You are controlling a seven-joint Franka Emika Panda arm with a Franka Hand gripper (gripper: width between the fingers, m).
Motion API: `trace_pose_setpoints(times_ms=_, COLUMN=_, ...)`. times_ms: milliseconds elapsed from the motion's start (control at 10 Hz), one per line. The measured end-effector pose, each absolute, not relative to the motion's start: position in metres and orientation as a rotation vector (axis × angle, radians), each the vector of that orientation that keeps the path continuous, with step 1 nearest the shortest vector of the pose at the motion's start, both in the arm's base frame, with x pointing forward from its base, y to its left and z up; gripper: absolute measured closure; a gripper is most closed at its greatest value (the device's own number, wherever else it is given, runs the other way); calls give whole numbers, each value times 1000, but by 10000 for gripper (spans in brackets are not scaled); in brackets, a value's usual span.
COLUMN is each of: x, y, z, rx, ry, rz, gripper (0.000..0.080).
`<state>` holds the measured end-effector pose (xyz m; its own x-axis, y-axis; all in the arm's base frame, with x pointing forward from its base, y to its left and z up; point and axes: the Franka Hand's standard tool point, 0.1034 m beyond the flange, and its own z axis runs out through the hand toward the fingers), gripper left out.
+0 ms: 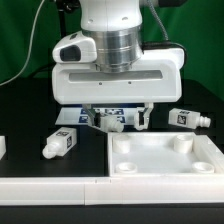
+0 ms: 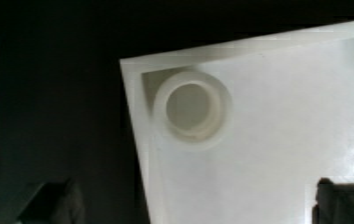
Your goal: Assemble one leg
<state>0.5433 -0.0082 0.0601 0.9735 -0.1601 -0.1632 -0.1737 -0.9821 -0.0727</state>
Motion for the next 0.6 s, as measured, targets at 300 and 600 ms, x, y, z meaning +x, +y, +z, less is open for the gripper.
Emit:
trace_pose_setpoints(times_ms=300, x=532, y=-62, z=51, rx=-3061, ry=190, rz=253, gripper=150)
trace_pose_setpoints(times_ms=600, x=531, y=-96, z=42, rx=-3082, ry=224, rz=252, gripper=150)
